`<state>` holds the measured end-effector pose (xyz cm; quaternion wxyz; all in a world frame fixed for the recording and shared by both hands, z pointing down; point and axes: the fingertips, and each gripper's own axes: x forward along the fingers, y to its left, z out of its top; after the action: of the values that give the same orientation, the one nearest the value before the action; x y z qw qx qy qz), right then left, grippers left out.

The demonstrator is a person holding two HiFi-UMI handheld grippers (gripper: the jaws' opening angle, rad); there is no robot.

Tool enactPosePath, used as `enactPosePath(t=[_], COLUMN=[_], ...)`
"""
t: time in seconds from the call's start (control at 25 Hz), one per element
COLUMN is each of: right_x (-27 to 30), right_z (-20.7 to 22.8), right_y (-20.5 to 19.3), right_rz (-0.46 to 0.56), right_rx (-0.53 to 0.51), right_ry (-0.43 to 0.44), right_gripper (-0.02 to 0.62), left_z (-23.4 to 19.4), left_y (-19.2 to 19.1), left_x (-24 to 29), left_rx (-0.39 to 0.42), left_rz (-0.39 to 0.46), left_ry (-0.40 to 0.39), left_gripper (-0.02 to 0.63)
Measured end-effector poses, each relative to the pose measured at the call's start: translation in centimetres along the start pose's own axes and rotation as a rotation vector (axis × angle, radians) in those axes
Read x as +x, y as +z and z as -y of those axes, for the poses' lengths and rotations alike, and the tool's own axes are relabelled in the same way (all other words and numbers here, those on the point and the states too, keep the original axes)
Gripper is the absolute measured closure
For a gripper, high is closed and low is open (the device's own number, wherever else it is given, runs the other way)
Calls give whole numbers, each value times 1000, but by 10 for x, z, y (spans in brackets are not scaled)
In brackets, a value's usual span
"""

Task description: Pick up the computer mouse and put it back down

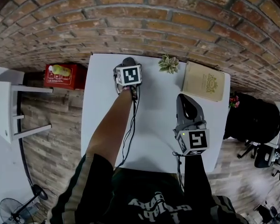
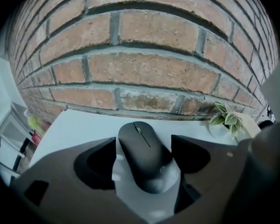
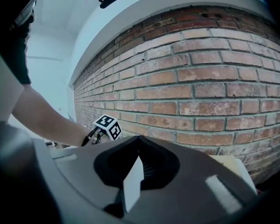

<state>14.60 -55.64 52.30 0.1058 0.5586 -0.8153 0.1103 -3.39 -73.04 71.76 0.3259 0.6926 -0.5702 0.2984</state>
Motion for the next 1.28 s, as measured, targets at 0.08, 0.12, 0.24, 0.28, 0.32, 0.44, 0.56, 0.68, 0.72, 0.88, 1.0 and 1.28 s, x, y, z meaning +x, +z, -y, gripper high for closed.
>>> enactPosePath(t=[0.08,0.12,0.24,0.28,0.32,0.44,0.56,0.68,0.72,0.88,1.0,1.28], right_x=[-1,-2,-2,-2,-1,0,0,-2,-3,-8,-12,-27], right_z=[6,10,15,15,15,11,7,6,5,1,-6,-22], right_y=[-1,-1,-3,-4,-5,-7,-7,-5,-4,0,3,17], right_rz=[-1,-2,-4,-5,-7,-10,-9,-5,-3,6,12,44], right_rx=[0,3,11,11,10,9,6,-1,-4,-11,-20,-45], right_ry=[-9,-15,-22,-20,-16,-4,2,2,2,5,16,37], right_gripper=[581,581,581,582,582,581,581,581,581,582,581,583], left_z=[-1,-2,0,1,1,-1,0,2,3,7,4,5], left_y=[-2,-3,-6,-7,-8,-9,-10,-15,-17,-20,-16,-2], left_x=[2,2,1,1,1,2,1,-5,-8,-26,-42,-91], left_rx=[15,20,48,57,65,79,94,116,126,160,181,237], left_rz=[-15,-14,7,12,16,23,28,29,34,79,124,230], left_ry=[14,20,1,-8,-15,-23,-34,-48,-55,-79,-78,-72], left_gripper=[241,269,354,361,366,376,383,390,393,463,466,468])
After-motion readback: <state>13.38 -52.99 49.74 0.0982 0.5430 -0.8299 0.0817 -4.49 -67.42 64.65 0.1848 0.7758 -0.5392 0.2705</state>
